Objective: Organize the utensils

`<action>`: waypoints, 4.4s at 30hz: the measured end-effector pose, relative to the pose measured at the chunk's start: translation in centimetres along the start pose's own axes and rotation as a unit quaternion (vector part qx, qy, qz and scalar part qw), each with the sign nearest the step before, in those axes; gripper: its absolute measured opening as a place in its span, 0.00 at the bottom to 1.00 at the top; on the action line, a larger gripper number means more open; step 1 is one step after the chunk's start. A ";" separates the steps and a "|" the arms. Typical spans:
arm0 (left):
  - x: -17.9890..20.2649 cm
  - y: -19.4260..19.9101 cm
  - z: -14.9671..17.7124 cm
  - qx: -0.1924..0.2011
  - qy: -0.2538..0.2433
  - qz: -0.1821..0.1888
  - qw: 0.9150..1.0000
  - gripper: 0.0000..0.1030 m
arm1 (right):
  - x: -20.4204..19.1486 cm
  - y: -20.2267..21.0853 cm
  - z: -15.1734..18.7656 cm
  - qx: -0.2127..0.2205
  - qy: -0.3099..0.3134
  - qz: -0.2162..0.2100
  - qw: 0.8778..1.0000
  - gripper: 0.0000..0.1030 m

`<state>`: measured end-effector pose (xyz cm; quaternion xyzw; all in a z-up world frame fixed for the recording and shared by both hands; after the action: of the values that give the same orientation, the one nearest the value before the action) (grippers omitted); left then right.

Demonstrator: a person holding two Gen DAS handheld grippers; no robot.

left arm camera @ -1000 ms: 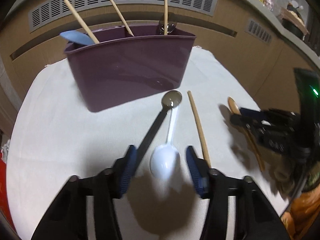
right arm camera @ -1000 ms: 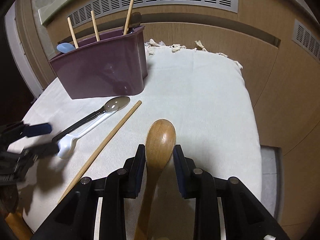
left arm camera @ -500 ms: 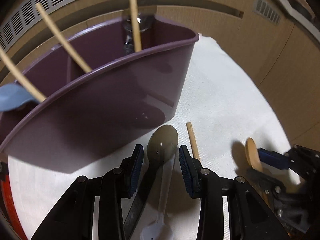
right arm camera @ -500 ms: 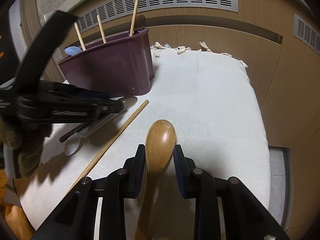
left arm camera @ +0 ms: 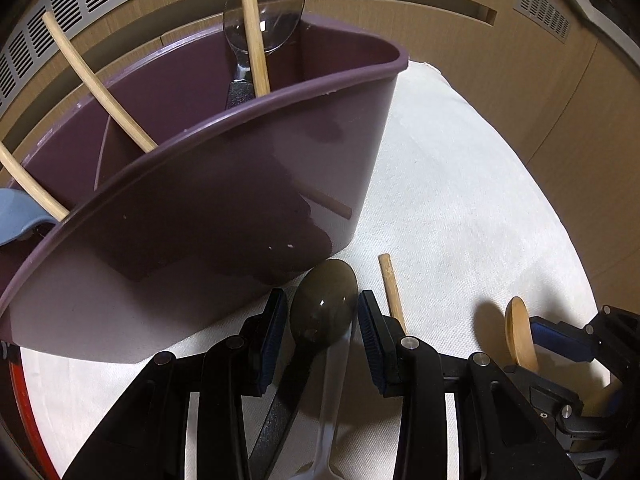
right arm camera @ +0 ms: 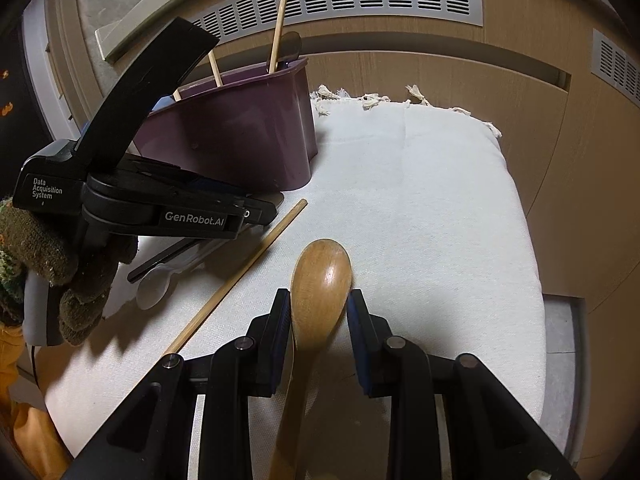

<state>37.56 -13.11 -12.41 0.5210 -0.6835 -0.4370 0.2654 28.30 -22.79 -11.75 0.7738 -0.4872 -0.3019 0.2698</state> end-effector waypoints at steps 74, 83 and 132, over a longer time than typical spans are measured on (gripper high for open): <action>-6.7 24.5 16.6 0.227 0.151 0.081 0.959 0.31 | -6.7 -2.6 0.6 -0.090 0.070 0.030 0.993 0.28; -6.6 24.1 16.6 0.222 0.150 0.075 0.961 0.24 | -8.2 3.8 -0.1 -0.033 0.089 0.011 0.995 0.27; -9.7 29.8 1.9 0.380 0.144 -0.016 0.913 0.12 | -11.7 18.3 -15.6 0.217 0.143 -0.011 0.966 0.27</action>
<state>24.75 -1.15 13.66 0.6508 -0.7438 -0.0686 0.1357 24.85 -17.09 14.15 0.8545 -0.4883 -0.0780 0.1592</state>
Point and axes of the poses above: each gripper's, at about its wrist camera, not at the fingertips, and y roughly against the way its jaws point, x to its right, z to its underside, the point moved 5 cm from there along -y, roughly the way its jaws point, and after that the axes turned 6 degrees about -z, right-handed, at the moved point
